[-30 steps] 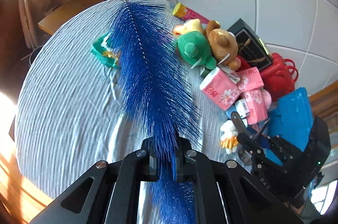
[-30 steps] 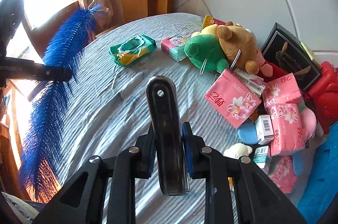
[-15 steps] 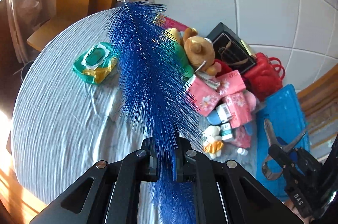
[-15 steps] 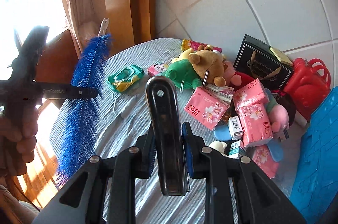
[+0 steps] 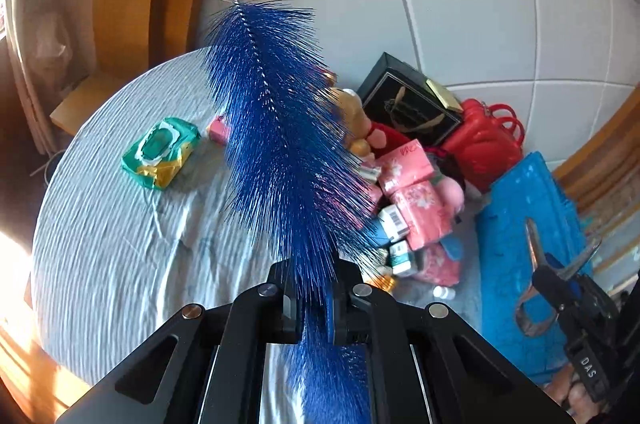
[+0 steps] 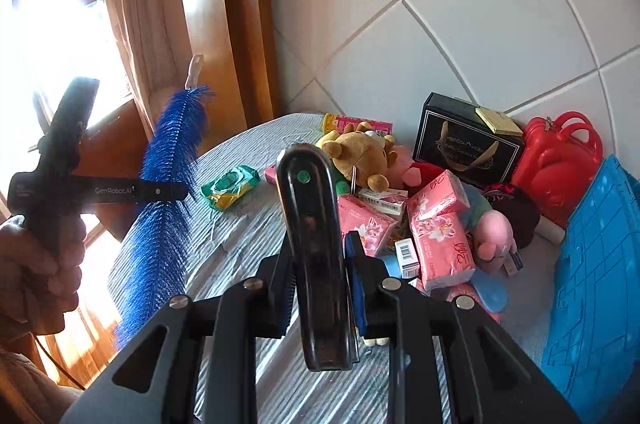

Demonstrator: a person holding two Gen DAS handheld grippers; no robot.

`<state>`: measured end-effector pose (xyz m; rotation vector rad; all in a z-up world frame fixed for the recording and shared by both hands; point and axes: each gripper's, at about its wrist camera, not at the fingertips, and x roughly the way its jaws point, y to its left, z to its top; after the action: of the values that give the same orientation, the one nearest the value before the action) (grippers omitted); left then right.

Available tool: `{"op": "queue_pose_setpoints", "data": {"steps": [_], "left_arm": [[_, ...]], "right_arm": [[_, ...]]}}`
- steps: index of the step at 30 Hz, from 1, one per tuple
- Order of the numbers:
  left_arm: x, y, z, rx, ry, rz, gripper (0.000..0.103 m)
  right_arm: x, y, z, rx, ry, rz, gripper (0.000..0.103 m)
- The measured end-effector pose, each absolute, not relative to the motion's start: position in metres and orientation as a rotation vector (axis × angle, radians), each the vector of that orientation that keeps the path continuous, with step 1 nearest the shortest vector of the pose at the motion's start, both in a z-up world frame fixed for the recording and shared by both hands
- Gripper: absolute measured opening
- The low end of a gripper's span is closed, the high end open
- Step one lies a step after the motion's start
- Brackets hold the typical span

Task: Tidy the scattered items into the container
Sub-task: 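Lift the blue feather duster with the left gripper and carry it toward the blue crate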

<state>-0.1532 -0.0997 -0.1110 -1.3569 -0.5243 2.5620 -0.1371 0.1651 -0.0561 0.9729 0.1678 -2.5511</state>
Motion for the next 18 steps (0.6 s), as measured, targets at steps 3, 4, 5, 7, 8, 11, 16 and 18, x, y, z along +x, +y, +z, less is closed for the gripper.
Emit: {"op": "queue_pose_setpoints", "data": {"steps": [3,4,5,7,8,11,16,18], "left_arm": [[-0.147,-0.079,-0.101,-1.341,-0.514,2.572,0.007],[-0.146,-0.072,-0.097,-1.334,-0.511,2.575,0.007],[-0.144,-0.065,-0.093,-1.326,-0.508,2.577,0.007],[-0.14,-0.052,-0.086,-1.311,-0.501,2.582,0.007],[-0.139,-0.045,-0.082,-1.305,-0.496,2.584,0.007],[-0.135,-0.027,-0.076,-1.304,-0.482,2.582,0.007],[-0.127,0.001,-0.066,-1.289,-0.472,2.579,0.007],[-0.126,0.012,-0.062,-1.278,-0.466,2.577,0.007]], "right_arm": [[-0.134,0.184,-0.047,0.943,0.163,-2.552,0.022],[-0.132,0.19,-0.044,0.933,0.157,-2.553,0.022],[-0.131,0.197,-0.041,0.921,0.154,-2.556,0.022],[-0.126,0.208,-0.033,0.898,0.148,-2.56,0.022],[-0.124,0.214,-0.031,0.89,0.144,-2.561,0.022],[-0.119,0.232,-0.024,0.864,0.131,-2.568,0.022],[-0.111,0.263,-0.014,0.853,0.106,-2.578,0.022],[-0.108,0.276,-0.012,0.844,0.094,-2.588,0.022]]}}
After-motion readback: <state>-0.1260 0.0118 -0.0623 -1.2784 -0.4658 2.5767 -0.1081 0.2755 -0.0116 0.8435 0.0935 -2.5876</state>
